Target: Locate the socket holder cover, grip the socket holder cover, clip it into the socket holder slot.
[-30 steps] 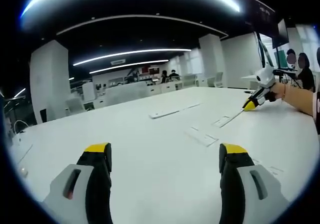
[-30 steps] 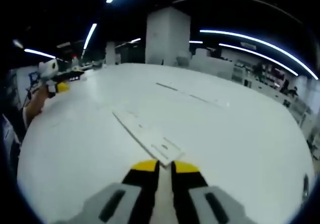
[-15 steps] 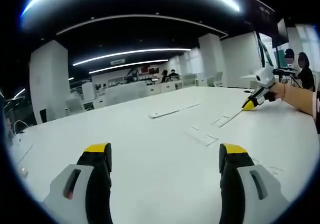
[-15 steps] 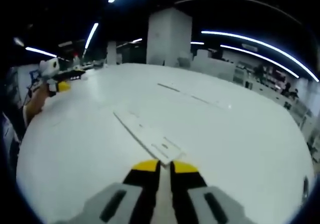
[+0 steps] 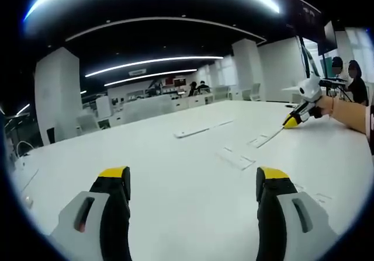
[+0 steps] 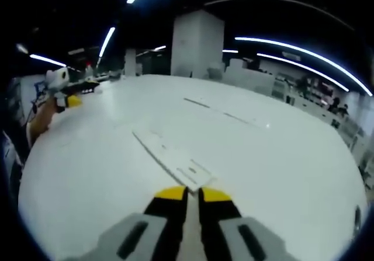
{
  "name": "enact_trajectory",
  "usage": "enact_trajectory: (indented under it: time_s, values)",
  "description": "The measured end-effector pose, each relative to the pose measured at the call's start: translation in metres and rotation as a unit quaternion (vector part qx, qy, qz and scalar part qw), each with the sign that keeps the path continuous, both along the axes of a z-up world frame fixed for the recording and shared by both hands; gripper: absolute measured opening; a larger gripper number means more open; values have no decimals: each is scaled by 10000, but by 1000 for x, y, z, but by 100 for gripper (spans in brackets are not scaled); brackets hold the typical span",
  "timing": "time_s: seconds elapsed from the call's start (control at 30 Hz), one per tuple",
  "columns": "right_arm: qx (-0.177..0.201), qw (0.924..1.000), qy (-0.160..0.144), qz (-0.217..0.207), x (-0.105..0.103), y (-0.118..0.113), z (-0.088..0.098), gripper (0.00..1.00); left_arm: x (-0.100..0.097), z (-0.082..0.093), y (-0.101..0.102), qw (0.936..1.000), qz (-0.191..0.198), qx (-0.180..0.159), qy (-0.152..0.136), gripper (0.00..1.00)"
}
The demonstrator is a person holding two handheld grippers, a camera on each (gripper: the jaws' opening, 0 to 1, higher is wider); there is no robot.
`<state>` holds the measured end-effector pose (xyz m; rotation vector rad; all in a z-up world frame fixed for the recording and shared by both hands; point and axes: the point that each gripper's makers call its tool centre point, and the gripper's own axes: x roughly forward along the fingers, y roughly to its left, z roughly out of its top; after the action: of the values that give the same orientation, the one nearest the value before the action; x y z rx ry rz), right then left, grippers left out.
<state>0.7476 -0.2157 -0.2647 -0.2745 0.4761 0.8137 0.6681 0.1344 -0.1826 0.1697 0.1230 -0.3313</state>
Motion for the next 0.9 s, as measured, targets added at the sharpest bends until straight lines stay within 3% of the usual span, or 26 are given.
enact_trajectory:
  time_s: [0.43, 0.9]
  values:
    - [7, 10000, -47, 23, 4, 1, 1, 11, -4, -5, -4, 10000, 0, 8, 11, 87]
    - [-22, 10000, -66, 3, -1, 4, 0, 11, 0, 0, 0, 10000, 6, 12, -12, 87]
